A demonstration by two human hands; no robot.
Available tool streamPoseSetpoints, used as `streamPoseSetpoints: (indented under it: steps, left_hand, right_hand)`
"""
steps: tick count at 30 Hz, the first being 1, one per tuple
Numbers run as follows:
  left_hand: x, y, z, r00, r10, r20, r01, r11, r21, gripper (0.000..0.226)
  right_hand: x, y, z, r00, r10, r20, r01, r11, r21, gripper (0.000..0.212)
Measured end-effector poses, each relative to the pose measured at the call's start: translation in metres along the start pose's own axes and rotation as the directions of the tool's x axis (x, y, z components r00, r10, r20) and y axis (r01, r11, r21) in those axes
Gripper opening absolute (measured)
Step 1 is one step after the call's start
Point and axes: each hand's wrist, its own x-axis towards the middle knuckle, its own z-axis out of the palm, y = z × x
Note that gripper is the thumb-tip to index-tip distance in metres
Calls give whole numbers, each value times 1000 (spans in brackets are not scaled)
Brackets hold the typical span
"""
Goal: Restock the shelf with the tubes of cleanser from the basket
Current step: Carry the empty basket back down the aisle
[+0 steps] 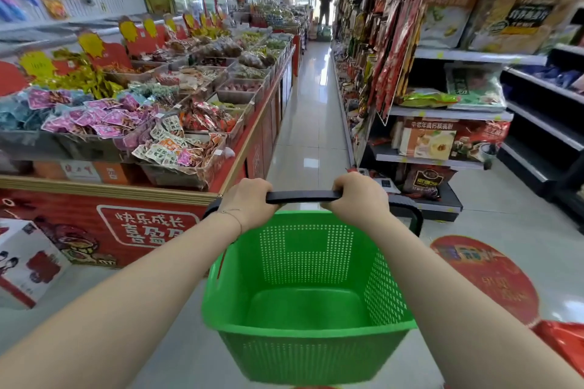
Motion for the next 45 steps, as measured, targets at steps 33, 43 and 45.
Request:
streamPoseSetpoints:
  steps: [33, 43, 45]
  left_hand:
    - [537, -81, 19, 989, 147, -23, -147, 989, -8, 20]
    - [701, -81, 27, 996, 82, -43, -82, 997, 0, 28]
    - [734, -77, 30, 996, 75, -42, -75, 997, 12, 28]
  right_hand:
    - [512, 94, 76, 990, 56, -127, -60, 998, -34, 25]
    - [685, 145, 85, 996, -9, -89, 10, 1000, 9, 34]
    - [717, 158, 85, 997, -10, -77, 11, 1000, 16, 34]
